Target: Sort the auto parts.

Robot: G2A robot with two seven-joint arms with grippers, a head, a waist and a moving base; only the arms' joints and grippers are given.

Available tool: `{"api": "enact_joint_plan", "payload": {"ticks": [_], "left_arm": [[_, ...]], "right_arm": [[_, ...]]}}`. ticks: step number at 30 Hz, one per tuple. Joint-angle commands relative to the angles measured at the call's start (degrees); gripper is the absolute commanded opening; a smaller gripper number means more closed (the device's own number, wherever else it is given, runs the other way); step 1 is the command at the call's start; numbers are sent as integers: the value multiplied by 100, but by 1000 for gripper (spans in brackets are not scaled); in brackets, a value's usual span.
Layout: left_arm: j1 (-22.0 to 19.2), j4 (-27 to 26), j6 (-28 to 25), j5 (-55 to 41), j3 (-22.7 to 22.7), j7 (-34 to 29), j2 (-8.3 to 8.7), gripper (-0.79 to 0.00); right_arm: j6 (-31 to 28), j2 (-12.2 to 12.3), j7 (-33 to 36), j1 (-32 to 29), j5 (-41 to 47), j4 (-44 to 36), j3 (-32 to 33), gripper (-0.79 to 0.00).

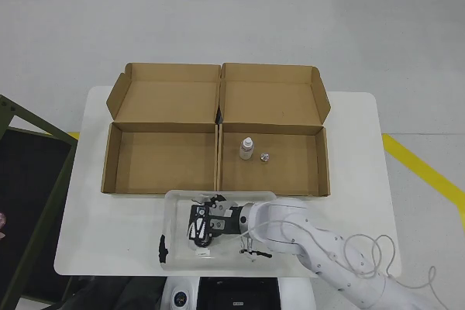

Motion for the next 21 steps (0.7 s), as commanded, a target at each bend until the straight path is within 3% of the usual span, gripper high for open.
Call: {"api": "enact_joint_plan", "payload": {"ticks": [1,21], "left_arm": [[0,0,0,0,0,0,0,0],[0,0,0,0,0,0,0,0]], "right_arm": [[6,-16,13,25,2,65,-12,-397],[-313,-27,134,30,-5,423,125,-385]]}}
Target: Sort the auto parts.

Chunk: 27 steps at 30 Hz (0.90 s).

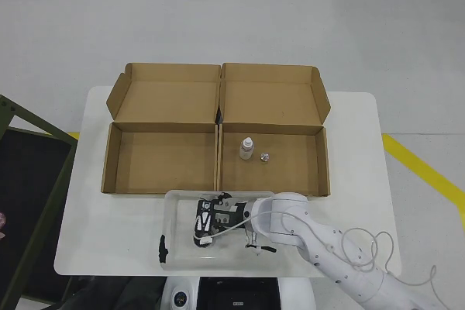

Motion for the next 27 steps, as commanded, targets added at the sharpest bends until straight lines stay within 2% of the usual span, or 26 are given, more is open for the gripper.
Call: {"api": "enact_joint_plan", "payload": {"ticks": [1,27], "left_arm": [[0,0,0,0,0,0,0,0],[0,0,0,0,0,0,0,0]], "right_arm": [[-17,-4,-14,0,-10,17,-4,-385],[-2,-207,-196,197,-16,590,-320,-394]]}}
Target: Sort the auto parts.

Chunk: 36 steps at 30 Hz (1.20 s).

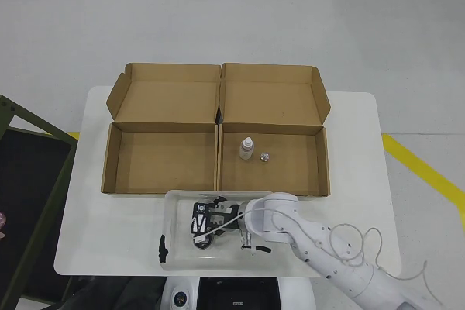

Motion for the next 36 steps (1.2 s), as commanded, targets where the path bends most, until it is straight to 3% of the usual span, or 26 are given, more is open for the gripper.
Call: {"api": "enact_joint_plan", "payload": {"ticks": [1,21,36], "left_arm": [[0,0,0,0,0,0,0,0],[0,0,0,0,0,0,0,0],[0,0,0,0,0,0,0,0]], "right_arm": [[4,-13,-14,13,-6,35,-17,-397],[-14,-123,-82,86,21,349,-57,-425],[-84,-133,-93,20,7,243,26,-690]]}}
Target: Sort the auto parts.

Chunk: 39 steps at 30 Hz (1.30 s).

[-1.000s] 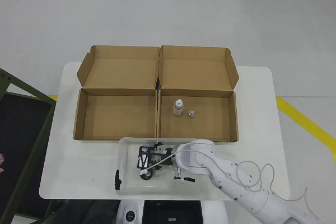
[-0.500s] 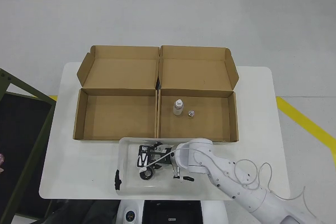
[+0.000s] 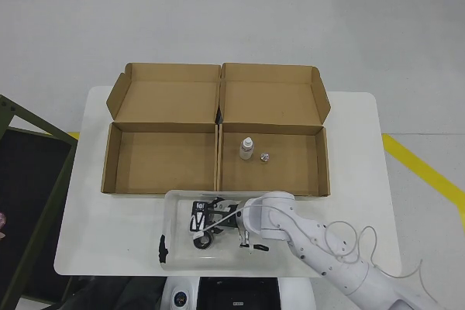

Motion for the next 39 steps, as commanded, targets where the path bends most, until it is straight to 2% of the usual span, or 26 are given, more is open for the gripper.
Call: {"api": "enact_joint_plan", "payload": {"ticks": [1,4,23,39], "left_arm": [[0,0,0,0,0,0,0,0],[0,0,0,0,0,0,0,0],[0,0,0,0,0,0,0,0],[0,0,0,0,0,0,0,0]], "right_arm": [[-4,2,8,-12,-2,-42,14,-708],[-24,8,12,-35,-7,-133,47,-785],[-284,82,-52,-229,94,-999,315,-785],[-409,230,-192,-542,318,-1769,885,-785]]}}
